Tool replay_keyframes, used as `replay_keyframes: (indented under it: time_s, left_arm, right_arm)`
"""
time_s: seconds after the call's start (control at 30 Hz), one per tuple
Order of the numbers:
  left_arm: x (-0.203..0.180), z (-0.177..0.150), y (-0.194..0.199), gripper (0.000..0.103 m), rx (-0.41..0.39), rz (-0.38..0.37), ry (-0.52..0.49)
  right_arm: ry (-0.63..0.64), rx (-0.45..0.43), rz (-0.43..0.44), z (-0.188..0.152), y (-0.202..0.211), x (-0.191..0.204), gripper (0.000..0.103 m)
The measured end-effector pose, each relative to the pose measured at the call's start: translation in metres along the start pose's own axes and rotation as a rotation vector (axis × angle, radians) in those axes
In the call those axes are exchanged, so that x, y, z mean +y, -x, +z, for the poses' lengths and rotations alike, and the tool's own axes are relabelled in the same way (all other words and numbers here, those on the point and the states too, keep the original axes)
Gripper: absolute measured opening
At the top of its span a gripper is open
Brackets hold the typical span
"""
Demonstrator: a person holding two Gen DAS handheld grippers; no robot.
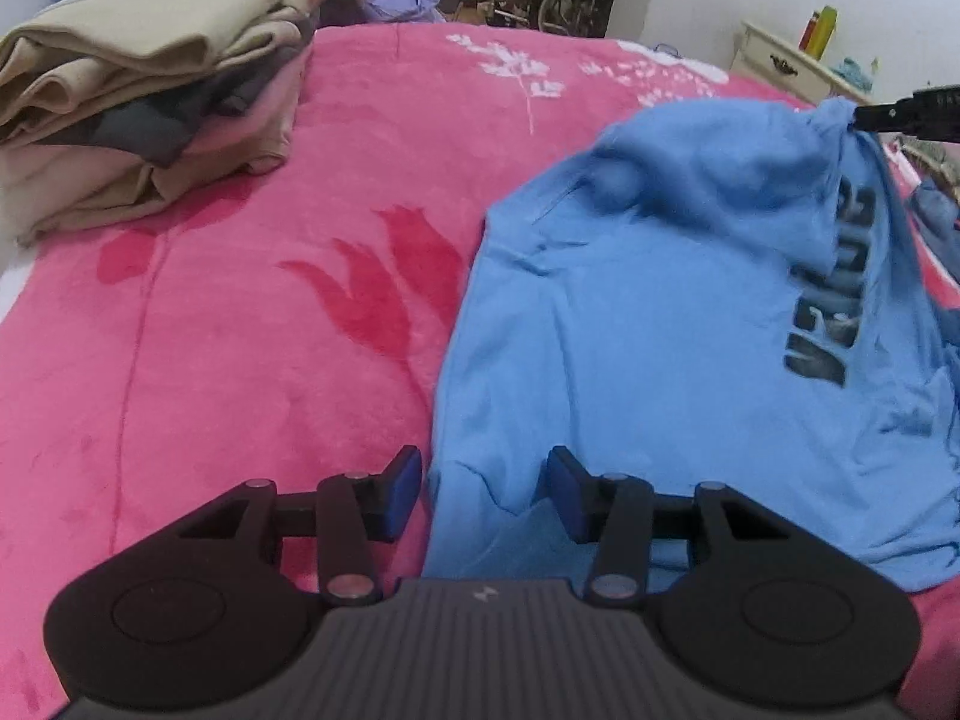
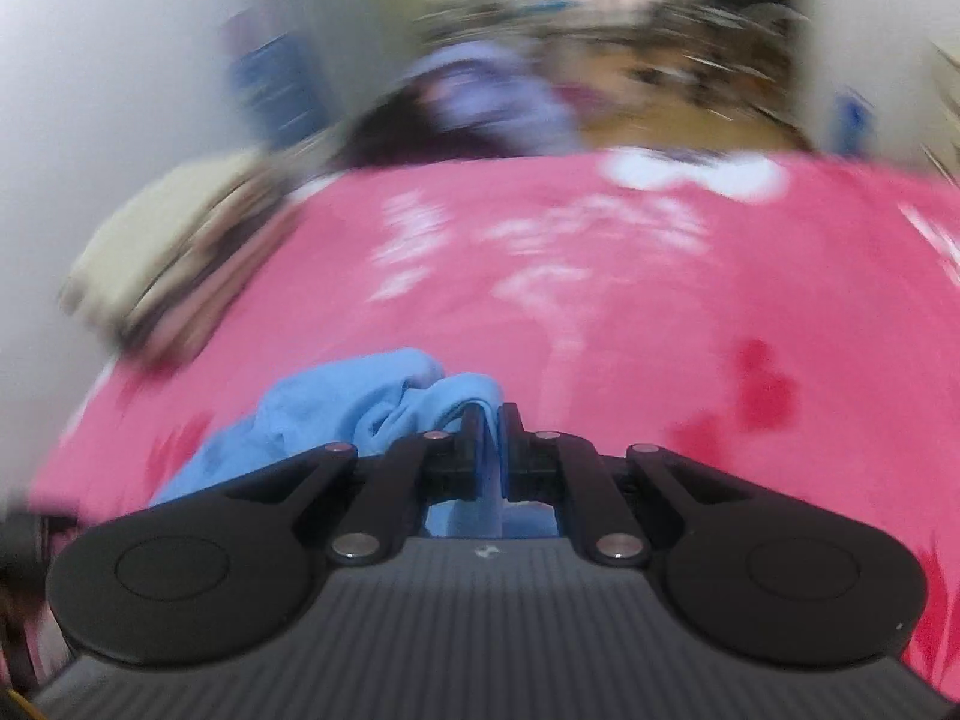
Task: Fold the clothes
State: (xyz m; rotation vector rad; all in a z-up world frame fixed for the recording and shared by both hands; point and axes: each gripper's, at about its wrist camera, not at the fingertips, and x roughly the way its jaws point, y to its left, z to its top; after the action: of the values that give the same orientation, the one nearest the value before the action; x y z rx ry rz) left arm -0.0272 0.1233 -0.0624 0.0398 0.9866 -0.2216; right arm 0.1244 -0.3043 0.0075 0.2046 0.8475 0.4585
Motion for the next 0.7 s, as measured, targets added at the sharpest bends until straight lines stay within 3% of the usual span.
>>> replay_keyframes:
  time_s: [0.2, 0.37, 0.43, 0.5, 0.7]
  left_arm:
    - [-0.001, 0.004, -0.001, 0.048, 0.02, 0.013, -0.001]
    - [-0.001, 0.018, 0.003, 0.048, 0.019, 0.041, 0.001]
    - [0.0, 0.027, 0.0, 0.048, 0.016, 0.032, 0.008]
    - [-0.002, 0.037, -0.006, 0.048, 0.015, 0.021, 0.005]
    - [-0.013, 0.057, -0.036, 0.052, 0.023, 0.007, -0.014]
  right_arm:
    - [-0.335, 0.004, -0.102, -0.006, -0.035, -0.083, 0.004]
    - [-0.341, -0.102, -0.214, 0.001, -0.016, -0.096, 0.005]
    - [-0.224, -0.135, -0.206, 0.009, -0.006, -0.081, 0.005]
    - [-0.036, -0.125, -0.146, 0.013, -0.006, -0.051, 0.007]
    - [0.508, 0.035, 0.11, -0.009, -0.043, 0.054, 0.03]
